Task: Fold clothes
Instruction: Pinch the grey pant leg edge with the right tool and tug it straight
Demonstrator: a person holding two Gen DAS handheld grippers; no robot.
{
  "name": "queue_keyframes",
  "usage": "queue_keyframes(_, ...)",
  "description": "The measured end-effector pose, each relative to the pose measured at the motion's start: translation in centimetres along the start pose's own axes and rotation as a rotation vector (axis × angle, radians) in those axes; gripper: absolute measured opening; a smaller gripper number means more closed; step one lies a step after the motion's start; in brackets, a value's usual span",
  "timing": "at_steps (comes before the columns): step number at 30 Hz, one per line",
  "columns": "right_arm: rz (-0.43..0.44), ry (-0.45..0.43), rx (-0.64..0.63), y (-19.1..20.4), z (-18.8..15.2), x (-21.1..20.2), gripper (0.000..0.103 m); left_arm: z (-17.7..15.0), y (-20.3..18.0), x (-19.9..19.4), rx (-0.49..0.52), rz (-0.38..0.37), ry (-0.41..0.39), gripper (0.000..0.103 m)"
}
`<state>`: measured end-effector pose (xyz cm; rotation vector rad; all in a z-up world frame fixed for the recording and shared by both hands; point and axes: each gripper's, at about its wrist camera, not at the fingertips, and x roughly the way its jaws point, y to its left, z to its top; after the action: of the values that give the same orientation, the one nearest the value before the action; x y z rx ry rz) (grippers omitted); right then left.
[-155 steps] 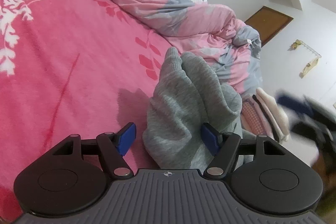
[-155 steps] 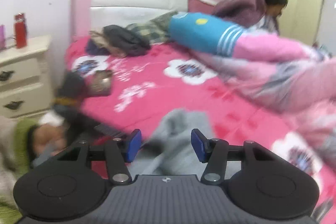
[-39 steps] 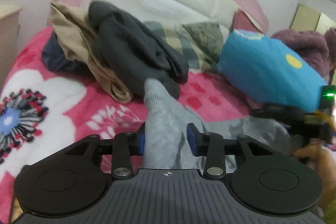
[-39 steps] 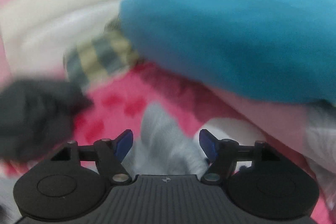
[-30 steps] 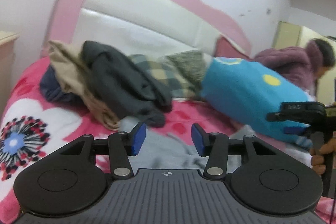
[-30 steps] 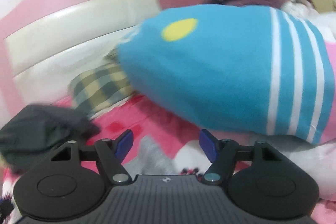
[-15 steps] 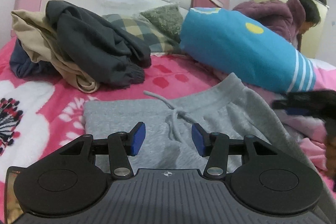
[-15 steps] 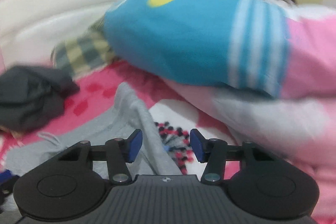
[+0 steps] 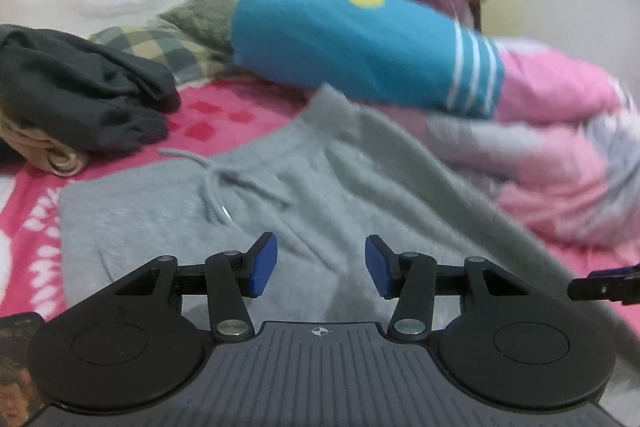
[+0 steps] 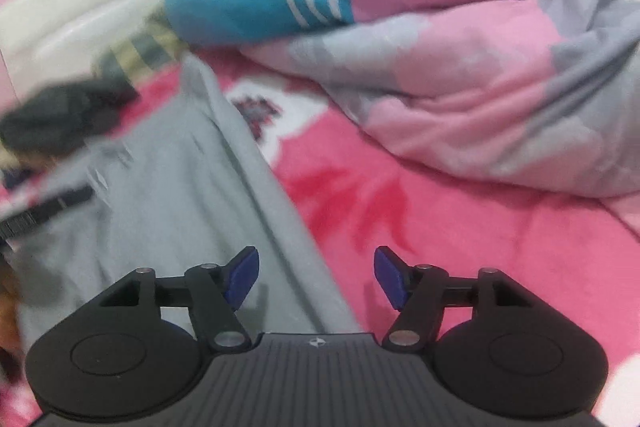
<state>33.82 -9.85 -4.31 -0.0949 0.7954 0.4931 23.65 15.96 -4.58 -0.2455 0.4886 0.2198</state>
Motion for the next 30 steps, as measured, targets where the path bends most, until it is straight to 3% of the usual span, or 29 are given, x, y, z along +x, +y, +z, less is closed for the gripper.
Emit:
queue_keyframes(1,-0.026,0.019,-0.002,-0.2,-0.5,0.5,0.039,-0.2,-0.3,0.3,0.016,0.011,0.012,0.048)
queue_keyframes(2,-0.050,0.034,-0.003,-0.4,-0.8,0.8,0.005,-0.4,-0.5,0.4,0.025,0.018,0.017,0.048)
queue_keyframes(3,-0.063,0.013,0.002,-0.4,-0.6,0.5,0.004,-0.4,-0.5,0.4,0.030,0.022,0.018,0.048)
queue_keyframes(5,-0.089,-0.030,0.008,-0.5,0.0,-0.3,0.004,-0.6,-0.5,0.4,0.039,0.029,0.020,0.048)
queue_keyframes(10,-0.153,-0.146,-0.057,-0.5,5.5,-1.5,0.004,-0.7,-0.5,0.6,0.042,0.037,0.041,0.048)
queue_keyframes(13,-0.181,-0.058,-0.033,-2.3,6.7,3.0,0.005,-0.7,-0.5,0.7,0.041,0.038,0.049,0.048)
queue_keyframes(16,-0.194,0.125,0.024,-4.4,5.0,8.9,0.021,-0.6,-0.3,0.6,0.027,0.029,0.047,0.048)
queue_keyframes(17,-0.194,0.071,0.040,-4.5,4.4,8.8,0.027,-0.5,-0.1,0.5,0.016,0.026,0.043,0.048)
queue_keyframes(19,-0.209,0.049,0.055,-4.2,4.6,7.4,0.041,-0.2,0.3,0.3,-0.008,0.021,0.034,0.048)
queue_keyframes(24,-0.236,-0.153,-0.022,-1.1,6.0,1.1,0.044,0.2,1.1,0.2,-0.062,0.054,0.013,0.048)
queue_keyframes(27,-0.078,-0.212,-0.096,2.0,8.3,1.2,0.044,0.1,1.3,0.3,-0.081,0.073,0.018,0.048)
queue_keyframes(30,0.076,-0.138,-0.213,6.6,10.1,5.9,0.044,-0.1,1.6,0.5,-0.088,0.088,0.032,0.048)
